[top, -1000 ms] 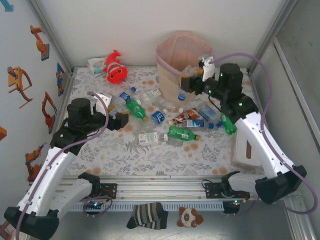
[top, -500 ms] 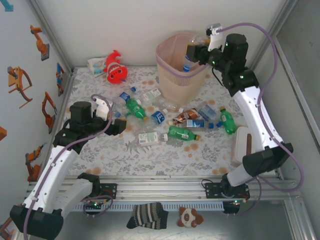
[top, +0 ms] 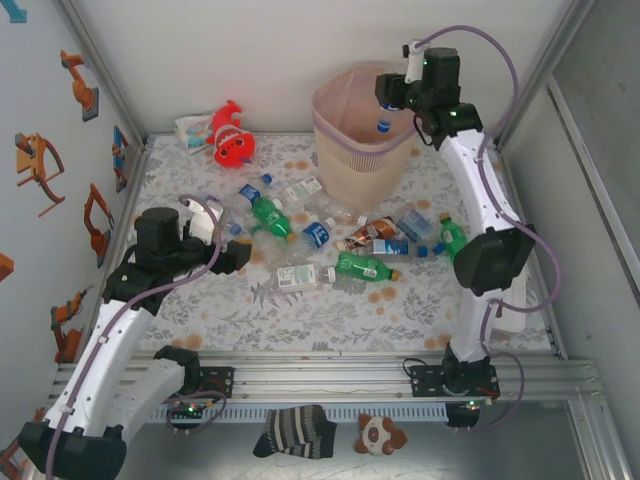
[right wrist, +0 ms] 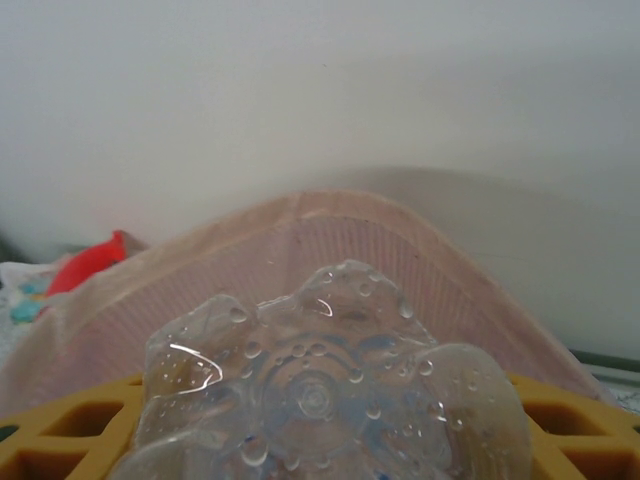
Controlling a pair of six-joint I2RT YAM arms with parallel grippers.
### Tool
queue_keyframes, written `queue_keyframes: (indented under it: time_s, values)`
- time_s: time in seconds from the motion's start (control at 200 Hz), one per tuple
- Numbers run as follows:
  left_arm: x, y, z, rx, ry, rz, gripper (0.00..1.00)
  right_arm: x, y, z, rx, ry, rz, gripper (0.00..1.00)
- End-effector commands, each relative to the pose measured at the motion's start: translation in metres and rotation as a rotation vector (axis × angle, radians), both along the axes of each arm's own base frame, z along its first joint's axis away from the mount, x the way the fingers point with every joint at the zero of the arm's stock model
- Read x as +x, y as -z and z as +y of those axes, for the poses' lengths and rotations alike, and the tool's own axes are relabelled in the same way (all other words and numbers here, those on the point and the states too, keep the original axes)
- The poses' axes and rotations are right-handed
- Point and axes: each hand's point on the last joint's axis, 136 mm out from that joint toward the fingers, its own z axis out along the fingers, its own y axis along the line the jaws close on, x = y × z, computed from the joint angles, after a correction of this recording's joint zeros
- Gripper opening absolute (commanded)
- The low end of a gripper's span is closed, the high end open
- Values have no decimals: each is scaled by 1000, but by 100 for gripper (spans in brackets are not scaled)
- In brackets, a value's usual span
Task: Put the plastic bottles in the bin
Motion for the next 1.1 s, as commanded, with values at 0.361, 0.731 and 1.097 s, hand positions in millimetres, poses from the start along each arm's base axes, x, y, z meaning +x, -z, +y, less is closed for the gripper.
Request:
queue_keyframes:
  time_s: [0.361,0.731,1.097]
  values:
    - [6,-2,2,-55,-47,-18,85,39,81,-15,-136,100,138,37]
    - [7,0,5,-42,-61,-13,85,53,145,-17,-193,115,246,37]
    - [8,1,5,-37,-61,-5,85,46,108,-19,-187,120,201,58]
